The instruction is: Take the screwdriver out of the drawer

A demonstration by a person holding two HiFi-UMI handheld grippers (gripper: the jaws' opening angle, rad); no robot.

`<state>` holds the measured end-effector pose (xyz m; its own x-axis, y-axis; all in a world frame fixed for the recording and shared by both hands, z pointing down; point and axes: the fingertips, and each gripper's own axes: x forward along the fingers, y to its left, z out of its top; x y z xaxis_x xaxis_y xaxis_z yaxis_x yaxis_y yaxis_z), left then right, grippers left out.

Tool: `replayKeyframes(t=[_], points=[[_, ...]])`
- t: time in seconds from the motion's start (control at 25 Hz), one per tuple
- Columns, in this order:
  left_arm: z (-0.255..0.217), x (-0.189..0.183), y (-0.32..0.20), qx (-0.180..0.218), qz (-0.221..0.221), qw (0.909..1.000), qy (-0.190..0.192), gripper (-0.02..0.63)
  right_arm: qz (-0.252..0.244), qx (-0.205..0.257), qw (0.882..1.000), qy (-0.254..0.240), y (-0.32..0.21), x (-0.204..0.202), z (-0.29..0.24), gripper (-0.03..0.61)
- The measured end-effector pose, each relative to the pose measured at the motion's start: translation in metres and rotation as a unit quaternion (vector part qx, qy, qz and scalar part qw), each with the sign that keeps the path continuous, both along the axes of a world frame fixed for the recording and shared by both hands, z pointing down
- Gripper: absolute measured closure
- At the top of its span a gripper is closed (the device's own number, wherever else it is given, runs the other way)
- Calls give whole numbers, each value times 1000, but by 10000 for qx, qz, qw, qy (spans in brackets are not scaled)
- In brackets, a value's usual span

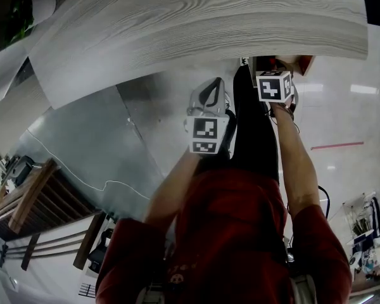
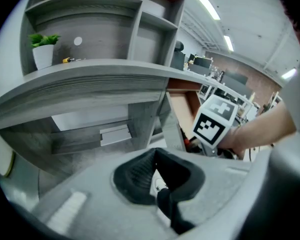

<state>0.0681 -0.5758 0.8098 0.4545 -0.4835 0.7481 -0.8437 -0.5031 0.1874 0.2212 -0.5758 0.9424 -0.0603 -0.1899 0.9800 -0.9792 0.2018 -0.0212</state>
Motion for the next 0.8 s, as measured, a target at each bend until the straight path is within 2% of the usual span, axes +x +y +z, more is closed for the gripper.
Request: replayKeyframes(t=[0.32, 0.8], points=[[-14, 1, 5, 86, 27, 10000, 21, 612, 418, 110, 9981, -435, 3, 1, -14, 479], [-56, -11, 29, 322, 67, 9994, 56, 612, 782, 487, 9941, -573, 36, -6, -70, 479]])
